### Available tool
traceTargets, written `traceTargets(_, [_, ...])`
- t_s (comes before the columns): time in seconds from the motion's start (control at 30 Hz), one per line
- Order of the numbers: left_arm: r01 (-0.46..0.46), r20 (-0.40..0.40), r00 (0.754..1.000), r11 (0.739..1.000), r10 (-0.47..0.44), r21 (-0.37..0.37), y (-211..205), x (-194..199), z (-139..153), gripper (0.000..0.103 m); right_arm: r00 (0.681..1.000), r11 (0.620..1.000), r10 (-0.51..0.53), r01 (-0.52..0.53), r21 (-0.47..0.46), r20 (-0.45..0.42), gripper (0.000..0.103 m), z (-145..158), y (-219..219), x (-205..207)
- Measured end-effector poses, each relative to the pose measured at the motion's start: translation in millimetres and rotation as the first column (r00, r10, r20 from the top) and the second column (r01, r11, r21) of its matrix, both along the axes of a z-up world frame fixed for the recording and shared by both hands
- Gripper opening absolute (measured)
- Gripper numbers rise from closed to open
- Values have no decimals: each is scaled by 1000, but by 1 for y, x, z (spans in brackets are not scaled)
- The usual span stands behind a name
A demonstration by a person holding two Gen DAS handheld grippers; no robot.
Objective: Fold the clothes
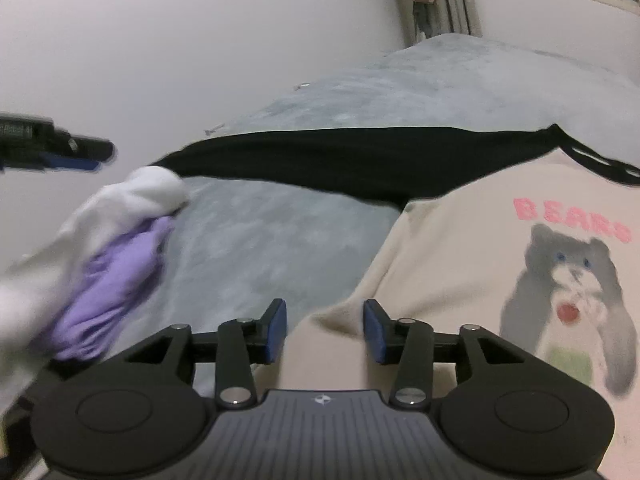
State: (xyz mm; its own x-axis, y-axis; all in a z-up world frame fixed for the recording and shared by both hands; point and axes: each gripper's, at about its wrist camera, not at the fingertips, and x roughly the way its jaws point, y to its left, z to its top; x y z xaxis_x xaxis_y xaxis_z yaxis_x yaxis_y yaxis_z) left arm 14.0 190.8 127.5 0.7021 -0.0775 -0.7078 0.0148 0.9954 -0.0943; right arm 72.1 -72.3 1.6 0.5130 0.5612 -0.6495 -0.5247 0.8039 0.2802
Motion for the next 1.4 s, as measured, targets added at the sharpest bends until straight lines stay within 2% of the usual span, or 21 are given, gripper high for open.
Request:
traceTargets(0.07, [51,-19,999,999,-51,2,-30,-12,-7,45,997,998,32,-28,54,-73,43,3,-8,-12])
traceTargets(0.17, [80,-69,994,997,-81,-15,-59,-18,-28,45,992,998,50,-44,49,-118,44,-2,-16,-40])
traceTargets(0.3, [90,-121,988,996,-93,-23,-88,-23,-58,45,993,995,98,-99,-12,-63,43,1,-31,-81])
traceTargets(0.43, [89,-161,983,996,-92,-23,-113,-29,-87,43,997,998,-8,13,66,-78,44,20,-89,-98])
traceTargets(0.5, [83,-156,984,997,-82,-3,-122,-37,-94,43,989,995,-97,101,25,-108,44,11,-118,-102])
traceTargets(0.53, [82,-149,986,997,-80,6,-124,-40,-95,41,985,991,-122,127,31,-124,38,6,-130,-106])
traceTargets(0.57, [81,-143,987,997,-79,9,-127,-42,-95,39,982,988,-132,141,59,-138,34,2,-141,-112])
traceTargets(0.63, [84,-143,986,996,-84,-5,-129,-46,-94,25,976,980,-154,170,100,-153,34,-2,-161,-124])
traceTargets(0.7, [89,-144,986,996,-90,-13,-131,-51,-93,19,975,977,-188,198,79,-123,34,7,-170,-138])
traceTargets(0.77, [98,-137,986,995,-96,5,-136,-56,-93,19,965,966,-246,252,60,-93,34,11,-180,-150])
traceTargets(0.87, [104,-132,986,995,-103,-2,-139,-62,-93,20,933,932,-355,358,53,-62,34,14,-202,-163])
traceTargets(0.9, [108,-130,986,994,-108,-6,-139,-62,-93,24,912,911,-407,409,54,-49,35,18,-211,-165])
traceTargets(0.97, [105,-130,986,994,-106,-13,-138,-62,-95,25,865,864,-501,502,43,-20,36,22,-233,-174])
traceTargets(1.03, [105,-127,986,994,-106,-14,-138,-62,-96,25,826,826,-563,564,29,-32,36,23,-256,-183])
traceTargets(1.1, [109,-123,986,994,-110,-8,-139,-63,-96,22,802,803,-594,596,7,-65,36,17,-271,-187])
traceTargets(1.13, [113,-121,986,994,-112,-4,-140,-63,-96,14,800,802,-594,597,6,-86,36,15,-276,-188])
traceTargets(1.2, [111,-123,986,994,-111,-11,-139,-64,-96,5,800,806,-584,591,18,-137,36,11,-283,-187])
traceTargets(1.27, [106,-126,986,994,-109,-27,-136,-64,-94,4,827,836,-542,549,5,-151,35,10,-280,-183])
traceTargets(1.3, [103,-128,986,994,-107,-38,-134,-64,-93,4,842,852,-519,524,-5,-150,30,9,-277,-182])
traceTargets(1.33, [99,-130,986,994,-105,-52,-132,-65,-91,3,852,861,-505,507,-18,-141,9,9,-276,-181])
traceTargets(1.4, [101,-126,986,992,-109,-72,-128,-69,-85,3,865,873,-486,486,-31,-125,9,11,-278,-183])
